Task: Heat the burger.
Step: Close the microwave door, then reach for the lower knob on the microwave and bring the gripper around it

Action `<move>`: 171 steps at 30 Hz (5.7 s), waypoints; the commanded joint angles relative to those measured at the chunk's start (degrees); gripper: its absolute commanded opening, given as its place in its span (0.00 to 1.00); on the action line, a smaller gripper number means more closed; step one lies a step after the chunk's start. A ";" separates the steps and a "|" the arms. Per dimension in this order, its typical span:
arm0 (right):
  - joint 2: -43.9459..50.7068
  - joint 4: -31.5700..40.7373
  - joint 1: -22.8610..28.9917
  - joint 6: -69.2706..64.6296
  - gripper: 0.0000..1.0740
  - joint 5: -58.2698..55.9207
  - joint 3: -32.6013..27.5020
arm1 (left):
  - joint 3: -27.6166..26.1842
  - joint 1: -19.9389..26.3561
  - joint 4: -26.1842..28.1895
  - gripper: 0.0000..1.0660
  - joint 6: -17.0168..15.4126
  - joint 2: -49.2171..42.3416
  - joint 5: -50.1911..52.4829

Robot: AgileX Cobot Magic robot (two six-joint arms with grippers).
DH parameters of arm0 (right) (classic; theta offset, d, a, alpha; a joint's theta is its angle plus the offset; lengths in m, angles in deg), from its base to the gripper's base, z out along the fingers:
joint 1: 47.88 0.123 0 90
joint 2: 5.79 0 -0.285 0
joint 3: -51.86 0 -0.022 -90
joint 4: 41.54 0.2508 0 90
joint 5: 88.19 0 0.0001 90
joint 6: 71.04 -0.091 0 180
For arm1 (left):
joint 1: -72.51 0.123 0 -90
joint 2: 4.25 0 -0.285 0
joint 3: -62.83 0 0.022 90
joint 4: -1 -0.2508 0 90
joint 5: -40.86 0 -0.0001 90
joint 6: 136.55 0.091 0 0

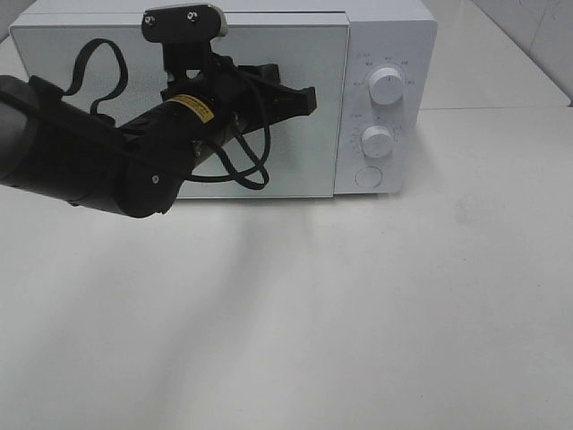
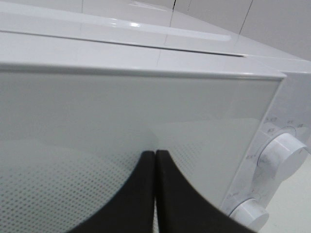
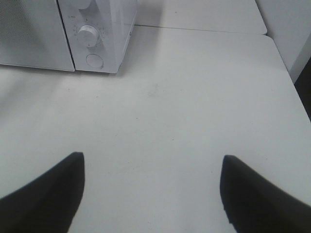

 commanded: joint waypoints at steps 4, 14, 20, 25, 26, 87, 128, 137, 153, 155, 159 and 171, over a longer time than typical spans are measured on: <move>1.55 0.00 -0.34 0.63 0.71 0.11 -0.34 | -4.53 1.32 9.40 0.00 5.84 1.72 1.60; 1.55 0.00 -0.34 0.63 0.71 0.11 -0.34 | -4.76 -2.12 4.76 0.00 7.16 -0.57 -7.16; 1.55 0.00 -0.34 0.63 0.71 0.11 -0.34 | -1.38 -4.70 4.76 0.00 9.28 -3.50 -12.32; 1.55 0.00 -0.34 0.63 0.71 0.11 -0.34 | 1.83 -5.96 4.70 0.20 9.74 -8.19 -26.87; 1.55 0.00 -0.34 0.63 0.71 0.11 -0.34 | 1.83 -5.96 4.70 0.20 9.74 -8.19 -26.87; 1.55 0.00 -0.34 0.63 0.71 0.11 -0.34 | 20.17 45.44 -12.32 0.94 4.24 -70.70 -107.49; 1.38 0.00 -0.34 0.63 0.71 0.11 -0.34 | 30.54 45.26 -11.69 0.94 3.67 -116.25 -106.74; 1.38 0.00 -0.34 0.63 0.71 0.11 -0.34 | 30.54 45.26 -11.69 0.94 3.67 -116.25 -106.74; -3.15 -0.11 -0.34 0.69 0.70 8.31 1.38 | 30.54 45.26 -11.69 0.94 3.67 -116.25 -106.74; -3.95 -0.11 -0.34 0.69 0.70 10.20 1.38 | 30.54 45.26 -11.69 0.94 3.67 -116.25 -106.74; -8.59 -0.29 -0.34 0.69 0.70 18.96 0.63 | 30.54 45.26 -11.69 0.94 3.67 -116.25 -106.74; -24.98 0.11 -0.34 0.63 0.70 37.59 -2.18 | 30.54 45.26 -11.69 0.94 3.67 -116.25 -106.74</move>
